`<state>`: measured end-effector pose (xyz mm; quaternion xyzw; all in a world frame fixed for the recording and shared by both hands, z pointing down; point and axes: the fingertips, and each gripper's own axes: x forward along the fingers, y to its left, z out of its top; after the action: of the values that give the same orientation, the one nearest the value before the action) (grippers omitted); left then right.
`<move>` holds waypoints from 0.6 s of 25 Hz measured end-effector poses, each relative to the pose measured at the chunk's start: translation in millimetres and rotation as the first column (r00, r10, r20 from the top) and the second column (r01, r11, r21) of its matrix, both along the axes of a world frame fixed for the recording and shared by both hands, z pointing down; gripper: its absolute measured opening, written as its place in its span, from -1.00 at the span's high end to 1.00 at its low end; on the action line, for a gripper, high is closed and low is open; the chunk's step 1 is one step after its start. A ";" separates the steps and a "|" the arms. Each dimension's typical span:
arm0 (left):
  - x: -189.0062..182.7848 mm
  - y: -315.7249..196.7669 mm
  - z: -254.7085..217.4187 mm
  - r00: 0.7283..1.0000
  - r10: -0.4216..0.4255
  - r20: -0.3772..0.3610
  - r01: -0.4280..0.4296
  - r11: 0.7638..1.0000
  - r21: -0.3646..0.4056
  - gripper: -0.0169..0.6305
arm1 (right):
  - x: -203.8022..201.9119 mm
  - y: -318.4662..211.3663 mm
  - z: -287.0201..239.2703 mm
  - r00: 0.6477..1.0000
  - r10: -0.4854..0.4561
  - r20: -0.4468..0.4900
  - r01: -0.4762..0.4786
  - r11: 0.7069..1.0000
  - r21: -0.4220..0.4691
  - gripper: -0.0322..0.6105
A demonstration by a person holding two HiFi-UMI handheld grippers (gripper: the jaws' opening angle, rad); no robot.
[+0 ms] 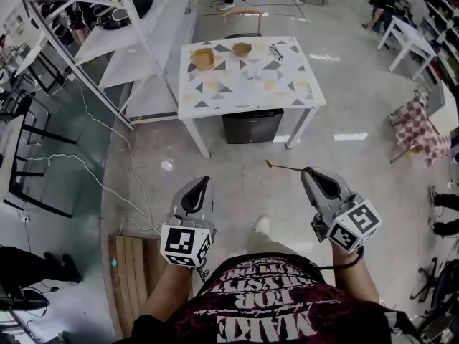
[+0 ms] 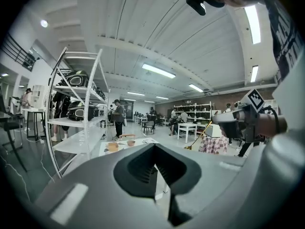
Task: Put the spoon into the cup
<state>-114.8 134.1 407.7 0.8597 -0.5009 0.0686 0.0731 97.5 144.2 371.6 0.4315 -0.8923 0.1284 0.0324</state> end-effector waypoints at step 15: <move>41.8 -69.7 -6.8 1.000 -0.010 -0.016 0.011 1.000 0.023 0.94 | 28.6 -70.7 10.3 0.998 -0.051 0.020 0.052 0.998 -0.032 0.79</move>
<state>-72.9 64.4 400.9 0.8584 -0.5055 0.0555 0.0678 126.1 73.5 381.9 0.4065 -0.9012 0.1464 0.0340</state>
